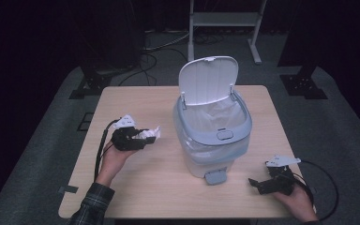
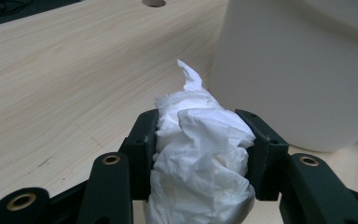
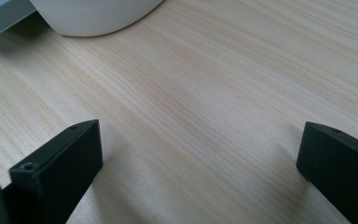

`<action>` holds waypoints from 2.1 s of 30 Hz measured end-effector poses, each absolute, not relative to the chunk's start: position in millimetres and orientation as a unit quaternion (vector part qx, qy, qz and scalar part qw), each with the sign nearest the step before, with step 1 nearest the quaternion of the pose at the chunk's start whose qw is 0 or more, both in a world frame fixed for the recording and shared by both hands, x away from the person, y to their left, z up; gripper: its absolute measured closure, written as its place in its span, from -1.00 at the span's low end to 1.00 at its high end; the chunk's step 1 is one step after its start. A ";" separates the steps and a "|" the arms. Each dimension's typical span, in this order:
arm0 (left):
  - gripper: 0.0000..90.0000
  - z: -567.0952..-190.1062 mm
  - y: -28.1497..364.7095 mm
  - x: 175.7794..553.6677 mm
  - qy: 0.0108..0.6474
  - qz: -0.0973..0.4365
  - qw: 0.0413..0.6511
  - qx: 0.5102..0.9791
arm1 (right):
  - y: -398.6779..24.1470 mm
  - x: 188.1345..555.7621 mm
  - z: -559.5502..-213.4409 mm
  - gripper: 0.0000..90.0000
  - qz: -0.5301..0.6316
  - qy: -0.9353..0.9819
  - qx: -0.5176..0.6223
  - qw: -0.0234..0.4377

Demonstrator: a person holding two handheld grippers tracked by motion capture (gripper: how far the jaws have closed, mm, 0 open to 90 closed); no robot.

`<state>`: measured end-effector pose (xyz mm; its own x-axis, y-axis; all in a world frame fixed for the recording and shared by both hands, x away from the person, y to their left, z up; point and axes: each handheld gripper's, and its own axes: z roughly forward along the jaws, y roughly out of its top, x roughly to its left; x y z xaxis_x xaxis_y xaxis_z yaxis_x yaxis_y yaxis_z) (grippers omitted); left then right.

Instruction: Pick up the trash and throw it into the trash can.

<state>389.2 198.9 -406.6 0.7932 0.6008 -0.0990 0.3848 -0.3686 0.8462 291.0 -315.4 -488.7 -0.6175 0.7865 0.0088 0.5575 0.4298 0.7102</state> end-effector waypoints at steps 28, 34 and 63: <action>0.15 -359.0 197.7 371.3 0.260 0.082 0.515 0.812 | -315.5 290.9 -488.7 -1.00 0.348 0.830 0.404 0.164; 0.15 -343.1 198.6 364.8 0.246 0.083 0.530 0.807 | -315.5 290.9 -488.8 -1.00 0.348 0.830 0.404 0.164; 0.15 -267.6 180.3 348.7 0.167 0.069 0.584 0.792 | -315.5 291.0 -488.8 -1.00 0.348 0.830 0.404 0.164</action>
